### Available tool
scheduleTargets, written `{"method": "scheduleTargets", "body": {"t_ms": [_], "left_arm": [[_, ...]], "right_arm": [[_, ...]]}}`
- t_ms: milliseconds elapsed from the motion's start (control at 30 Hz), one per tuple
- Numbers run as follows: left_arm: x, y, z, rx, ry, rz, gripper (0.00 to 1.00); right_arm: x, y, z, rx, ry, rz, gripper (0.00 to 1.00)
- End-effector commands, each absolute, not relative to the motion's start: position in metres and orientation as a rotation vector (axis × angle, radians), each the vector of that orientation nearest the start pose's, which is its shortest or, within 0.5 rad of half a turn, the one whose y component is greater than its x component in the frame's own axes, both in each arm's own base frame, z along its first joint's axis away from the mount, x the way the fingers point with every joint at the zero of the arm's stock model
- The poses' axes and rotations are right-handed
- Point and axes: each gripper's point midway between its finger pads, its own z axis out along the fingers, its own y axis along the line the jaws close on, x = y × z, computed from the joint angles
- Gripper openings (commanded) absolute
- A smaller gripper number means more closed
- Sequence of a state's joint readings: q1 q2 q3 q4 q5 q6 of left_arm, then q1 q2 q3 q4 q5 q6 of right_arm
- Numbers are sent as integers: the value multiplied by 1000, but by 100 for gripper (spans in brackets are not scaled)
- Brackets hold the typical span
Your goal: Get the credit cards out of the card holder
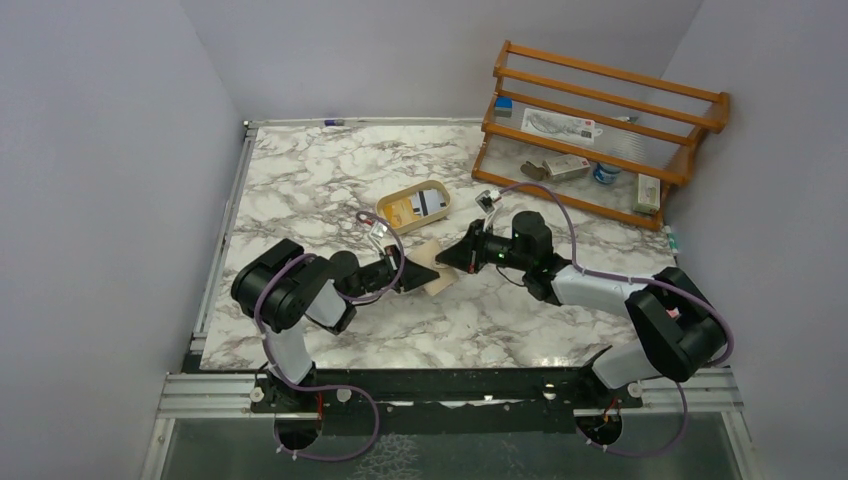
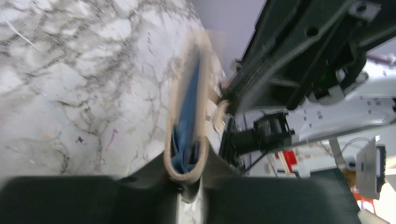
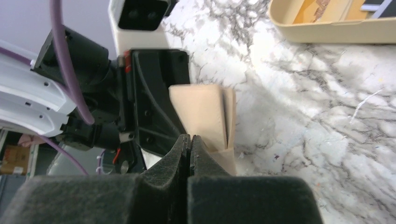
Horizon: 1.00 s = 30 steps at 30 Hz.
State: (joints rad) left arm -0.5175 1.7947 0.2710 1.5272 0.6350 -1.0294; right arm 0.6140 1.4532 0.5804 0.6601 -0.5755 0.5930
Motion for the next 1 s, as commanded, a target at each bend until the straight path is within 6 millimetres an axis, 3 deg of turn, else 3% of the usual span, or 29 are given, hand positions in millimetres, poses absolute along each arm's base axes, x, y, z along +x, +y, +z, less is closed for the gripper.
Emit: {"method": "scheduleTargets", "body": {"t_ms": [0, 267, 433, 600, 633, 700, 767, 800, 833, 967], "left_arm": [[223, -289, 166, 324, 1536, -1692, 0], [208, -285, 172, 389, 1507, -1686, 0], [211, -275, 163, 350, 1546, -1672, 0], [211, -274, 160, 353, 1558, -1673, 0], [211, -274, 160, 354, 1558, -1675, 0], [212, -274, 160, 351, 1558, -1675, 0], [215, -274, 158, 329, 1567, -1675, 0], [219, -274, 157, 300, 1577, -1673, 0], [222, -274, 155, 277, 1586, -1674, 0], [233, -274, 152, 216, 1595, -1665, 0]], "right_arm": [[252, 324, 170, -509, 1827, 1393, 1], [254, 316, 178, -498, 1803, 1410, 1], [261, 291, 188, -449, 1773, 1440, 1], [273, 274, 184, -423, 1819, 1303, 1], [275, 272, 183, -424, 1829, 1277, 8], [277, 269, 182, -436, 1833, 1236, 38], [276, 266, 184, -466, 1822, 1205, 59], [275, 265, 184, -474, 1823, 1195, 83], [274, 265, 185, -483, 1819, 1190, 95], [266, 268, 179, -523, 1829, 1185, 100]]}}
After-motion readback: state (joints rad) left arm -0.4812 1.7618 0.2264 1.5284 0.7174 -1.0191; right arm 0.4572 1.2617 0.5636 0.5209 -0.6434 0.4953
